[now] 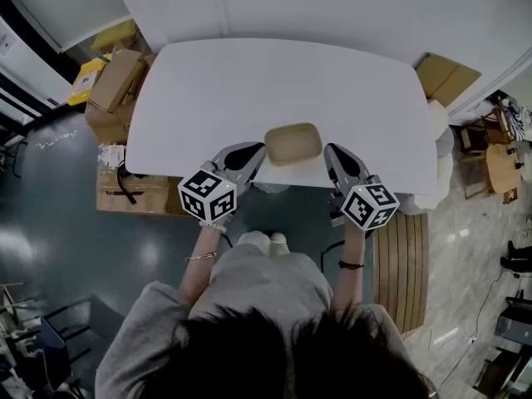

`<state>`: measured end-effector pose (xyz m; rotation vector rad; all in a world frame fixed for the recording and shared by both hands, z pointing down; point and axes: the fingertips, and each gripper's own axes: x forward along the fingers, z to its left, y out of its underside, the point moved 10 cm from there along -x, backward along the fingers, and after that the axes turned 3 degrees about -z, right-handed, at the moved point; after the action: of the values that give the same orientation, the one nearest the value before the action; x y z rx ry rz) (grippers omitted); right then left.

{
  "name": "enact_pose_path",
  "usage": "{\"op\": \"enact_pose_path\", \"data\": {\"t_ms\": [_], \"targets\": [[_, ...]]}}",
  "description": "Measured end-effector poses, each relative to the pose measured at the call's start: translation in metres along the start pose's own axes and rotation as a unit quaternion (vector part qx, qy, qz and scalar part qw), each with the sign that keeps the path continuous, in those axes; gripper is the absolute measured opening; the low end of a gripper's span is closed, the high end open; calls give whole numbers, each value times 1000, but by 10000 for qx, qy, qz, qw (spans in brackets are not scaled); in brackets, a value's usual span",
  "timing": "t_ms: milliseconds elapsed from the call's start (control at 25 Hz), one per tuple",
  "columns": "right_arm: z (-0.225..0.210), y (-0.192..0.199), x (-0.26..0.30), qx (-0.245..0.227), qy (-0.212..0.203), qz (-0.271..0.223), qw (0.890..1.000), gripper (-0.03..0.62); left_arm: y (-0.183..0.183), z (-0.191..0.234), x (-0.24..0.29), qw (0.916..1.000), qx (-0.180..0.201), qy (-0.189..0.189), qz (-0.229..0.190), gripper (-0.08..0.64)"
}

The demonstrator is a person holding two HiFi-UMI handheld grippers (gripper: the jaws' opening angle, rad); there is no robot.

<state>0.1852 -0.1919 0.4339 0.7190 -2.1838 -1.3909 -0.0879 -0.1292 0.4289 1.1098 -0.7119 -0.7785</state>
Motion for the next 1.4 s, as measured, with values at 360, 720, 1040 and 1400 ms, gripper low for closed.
{"op": "enact_pose_path", "data": {"t_ms": [360,720,1040,1400], "targets": [[-9,11,29,53,249,446,9987,14,15,27,16,9987,-324,150,373,-5],[-30,25,48,54,542,899,9945,14,32,50,37,9959,-574,345,606,-5],[-53,32,60,104,893,1178,9890,14,47,60,48,9936,-749,433,729,-5],[-74,40,66,299,983,1488,9835,14,63,67,47,9913,-956,276,857,-6]]}}
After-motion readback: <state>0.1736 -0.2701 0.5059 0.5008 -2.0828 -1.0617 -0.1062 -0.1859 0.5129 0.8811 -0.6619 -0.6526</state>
